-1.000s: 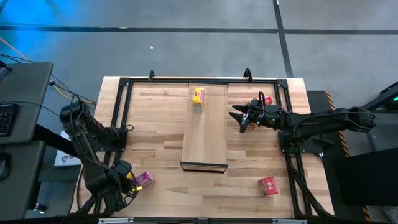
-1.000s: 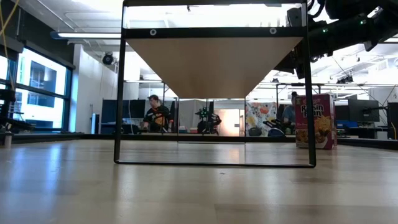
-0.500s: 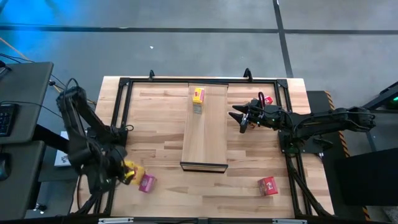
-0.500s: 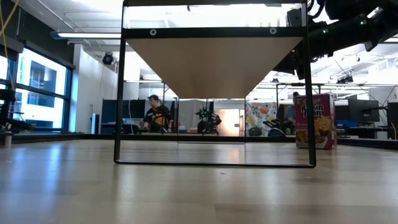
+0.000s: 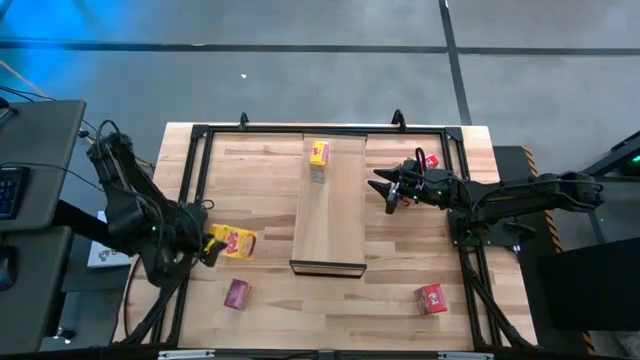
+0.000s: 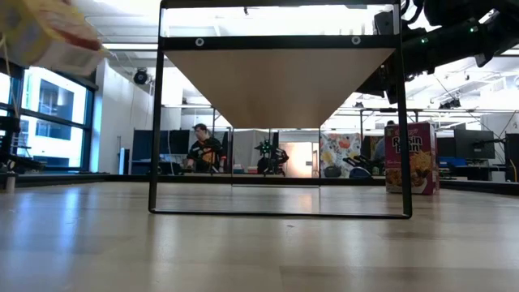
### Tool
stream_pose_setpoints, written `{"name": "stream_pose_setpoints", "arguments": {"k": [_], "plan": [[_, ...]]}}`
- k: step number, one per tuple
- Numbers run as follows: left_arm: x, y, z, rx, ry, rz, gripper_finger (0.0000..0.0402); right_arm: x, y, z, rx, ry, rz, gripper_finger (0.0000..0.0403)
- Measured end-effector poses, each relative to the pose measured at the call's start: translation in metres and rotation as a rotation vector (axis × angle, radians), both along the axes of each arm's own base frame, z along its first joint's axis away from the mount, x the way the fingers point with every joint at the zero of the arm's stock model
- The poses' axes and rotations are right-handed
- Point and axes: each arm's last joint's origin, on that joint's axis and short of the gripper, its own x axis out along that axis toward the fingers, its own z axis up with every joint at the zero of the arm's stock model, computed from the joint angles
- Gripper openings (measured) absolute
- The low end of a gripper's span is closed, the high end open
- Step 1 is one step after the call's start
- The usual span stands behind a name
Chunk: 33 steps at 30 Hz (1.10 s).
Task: Stack cereal on shelf
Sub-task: Put the yellow cereal box on the shelf
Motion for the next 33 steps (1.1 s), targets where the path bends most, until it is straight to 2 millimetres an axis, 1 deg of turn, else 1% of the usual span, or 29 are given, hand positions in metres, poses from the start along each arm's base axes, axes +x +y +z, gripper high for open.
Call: {"name": "stream_pose_setpoints", "arguments": {"k": [4,10,15,18,21,26,30,33], "plan": [[0.009,0.008,0.011,0.029,-0.055,-0.036,0.0132,0.000,0.000,0.000,0.000,0.000,0.001,0.0197],[0.032,0.018,0.051,0.133,-0.189,-0.108,0.0131,0.000,0.000,0.000,0.000,0.000,-0.001,0.0197],[0.067,0.029,0.082,0.275,-0.247,-0.168,0.0131,0.000,0.000,0.000,-0.002,0.000,-0.010,0.0197],[0.095,0.037,0.093,0.351,-0.240,-0.240,0.0131,0.000,0.000,0.000,-0.001,0.000,-0.010,0.0197],[0.127,0.044,0.095,0.404,-0.207,-0.343,0.0131,0.000,0.000,0.000,0.001,0.002,-0.010,0.0197],[0.178,0.052,0.085,0.491,-0.106,-0.548,0.0131,0.000,0.000,-0.001,0.000,0.007,-0.010,0.0197],[0.205,0.055,0.074,0.591,-0.035,-0.688,0.0131,0.000,0.000,-0.001,-0.001,0.007,-0.010,0.0197],[0.217,0.057,0.066,0.672,0.021,-0.767,0.0131,0.000,0.000,-0.001,0.000,0.010,-0.010,0.0197]]}}
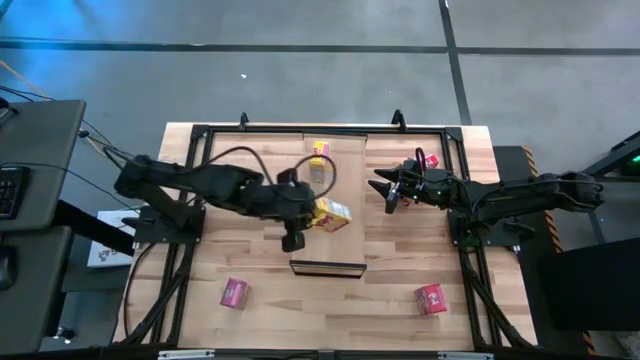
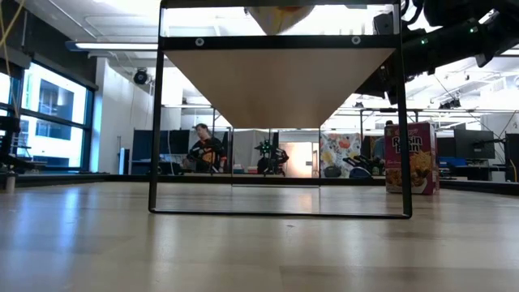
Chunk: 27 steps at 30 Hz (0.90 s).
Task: Stack cereal on shelf
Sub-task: Put the yellow cereal box on the shelf
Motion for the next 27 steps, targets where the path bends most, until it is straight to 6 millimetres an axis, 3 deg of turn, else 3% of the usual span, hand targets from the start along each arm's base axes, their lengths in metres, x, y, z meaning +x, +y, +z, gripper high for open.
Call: {"name": "stream_pose_setpoints", "arguments": {"k": [8,19,27], "plan": [[0.010,0.007,-0.011,0.157,0.084,-0.124,0.0131,0.000,0.000,-0.001,0.020,0.001,-0.004,0.0197],[0.002,0.009,-0.019,0.177,0.204,-0.137,0.0131,0.000,0.000,-0.001,0.017,0.002,-0.004,0.0197],[0.010,0.012,-0.025,0.181,0.208,-0.130,0.0131,0.000,0.000,-0.001,0.024,0.001,-0.005,0.0197]]}}
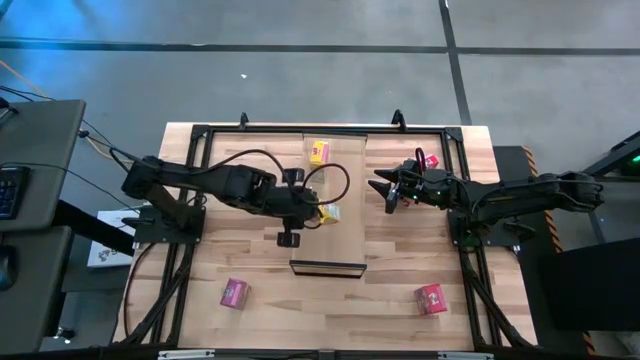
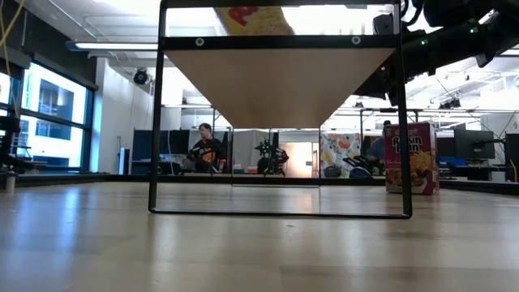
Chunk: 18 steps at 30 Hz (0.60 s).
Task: Stack cereal on shelf
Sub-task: Put the yellow cereal box on the shelf
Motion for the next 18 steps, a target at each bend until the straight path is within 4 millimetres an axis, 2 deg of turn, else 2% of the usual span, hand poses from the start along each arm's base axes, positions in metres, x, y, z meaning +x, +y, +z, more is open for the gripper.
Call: {"name": "stream_pose_setpoints", "arguments": {"k": [12,18], "plan": [[0.015,0.017,-0.011,0.028,0.016,0.014,0.0134,0.000,0.000,0.000,0.000,0.001,0.000,0.0197],[0.018,0.024,-0.009,0.038,-0.010,0.015,0.0170,0.000,0.000,0.000,-0.003,0.002,0.000,0.0197]]}}
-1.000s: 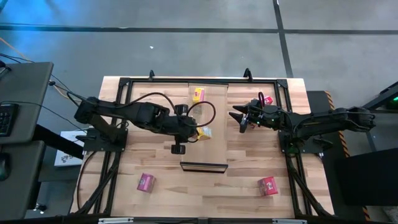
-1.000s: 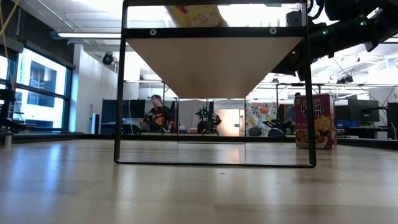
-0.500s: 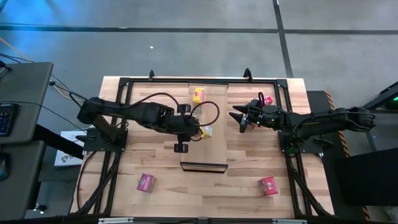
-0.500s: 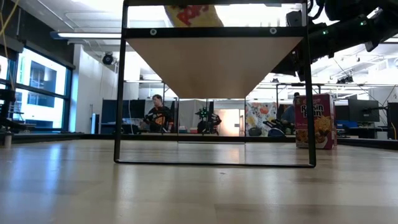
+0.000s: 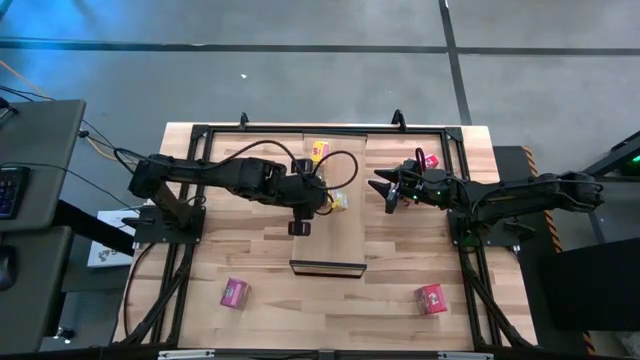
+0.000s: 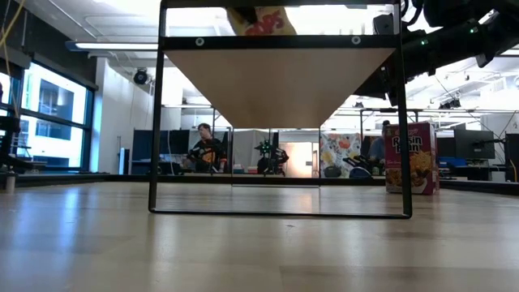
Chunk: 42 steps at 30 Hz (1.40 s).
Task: Stack cereal on shelf
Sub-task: Put the yellow cereal box on the shelf
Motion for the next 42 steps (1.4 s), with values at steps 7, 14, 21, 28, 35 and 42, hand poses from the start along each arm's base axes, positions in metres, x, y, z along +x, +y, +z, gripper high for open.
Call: {"name": "stream_pose_setpoints", "arguments": {"k": [7,14,21,28,35,42], "plan": [[0.001,0.000,0.001,-0.001,-0.010,-0.001,0.0214,0.000,0.000,0.000,0.003,-0.001,-0.001,0.0197],[0.004,-0.001,0.003,0.001,-0.046,-0.013,0.0225,0.000,0.000,0.000,0.003,-0.001,-0.001,0.0197],[0.007,-0.001,0.005,0.004,-0.081,-0.023,0.0226,0.000,0.000,0.000,0.000,0.000,0.000,0.0197],[0.008,0.004,0.006,0.002,-0.095,-0.010,0.0226,0.000,0.000,0.000,-0.003,0.001,0.001,0.0197],[0.004,0.008,0.015,0.048,-0.119,-0.004,0.0226,0.000,0.000,0.000,-0.009,0.004,-0.007,0.0197],[-0.010,0.010,0.047,0.087,-0.166,0.016,0.0226,0.000,-0.001,0.001,-0.036,0.005,-0.039,0.0197]]}}
